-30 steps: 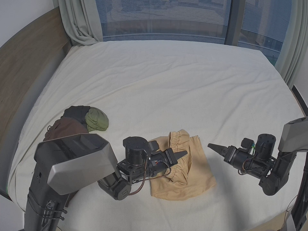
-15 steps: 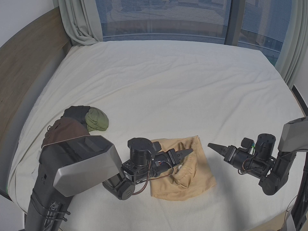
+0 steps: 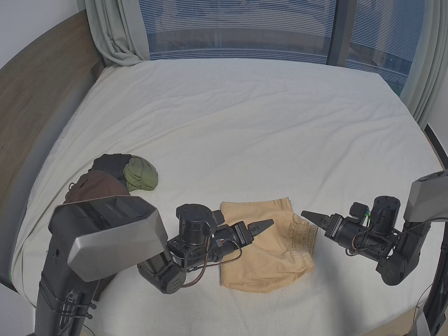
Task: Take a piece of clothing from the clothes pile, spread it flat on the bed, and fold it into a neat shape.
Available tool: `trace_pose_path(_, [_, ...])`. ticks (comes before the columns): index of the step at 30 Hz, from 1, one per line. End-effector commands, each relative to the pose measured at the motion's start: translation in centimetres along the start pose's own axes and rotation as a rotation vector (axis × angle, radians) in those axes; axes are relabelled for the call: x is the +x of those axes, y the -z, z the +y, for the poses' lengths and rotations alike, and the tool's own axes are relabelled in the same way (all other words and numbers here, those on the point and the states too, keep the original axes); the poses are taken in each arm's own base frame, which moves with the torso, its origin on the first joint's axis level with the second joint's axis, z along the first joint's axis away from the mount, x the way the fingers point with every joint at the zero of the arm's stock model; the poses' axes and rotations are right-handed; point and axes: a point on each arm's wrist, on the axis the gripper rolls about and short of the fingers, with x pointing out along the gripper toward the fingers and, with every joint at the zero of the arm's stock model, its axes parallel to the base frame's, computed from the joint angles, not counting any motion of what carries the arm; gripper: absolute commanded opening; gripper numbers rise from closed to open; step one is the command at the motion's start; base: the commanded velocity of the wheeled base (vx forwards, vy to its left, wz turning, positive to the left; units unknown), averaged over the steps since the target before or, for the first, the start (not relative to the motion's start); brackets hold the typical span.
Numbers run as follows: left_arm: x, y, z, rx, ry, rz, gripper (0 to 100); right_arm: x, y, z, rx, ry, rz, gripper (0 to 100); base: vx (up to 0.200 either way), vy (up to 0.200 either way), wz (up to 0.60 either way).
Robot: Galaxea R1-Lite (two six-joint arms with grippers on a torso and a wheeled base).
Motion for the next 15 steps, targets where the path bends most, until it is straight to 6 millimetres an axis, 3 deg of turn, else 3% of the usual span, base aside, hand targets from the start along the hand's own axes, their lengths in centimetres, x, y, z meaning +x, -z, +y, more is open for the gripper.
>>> trace_pose_path(1, [-2.0,-1.1,-1.3,0.010,0.001,-0.020,100,-0.1,0.5,0.1,0.002,0.003,0.019,100,0.000,0.000,0.00])
trace_pose_path(5, [-4.4,-1.9,-2.0,0.015,-0.018,-0.029,100,-0.1,0.7,0.2,0.001,0.001,0.028,100,0.000,0.000,0.00])
trace_pose_path(15, [-9.4,-4.2,-0.7,0.065,-0.041,-0.124,100,0.0,1.1,0.5,-0.003,-0.007,0.041,100,0.000,0.000,0.00])
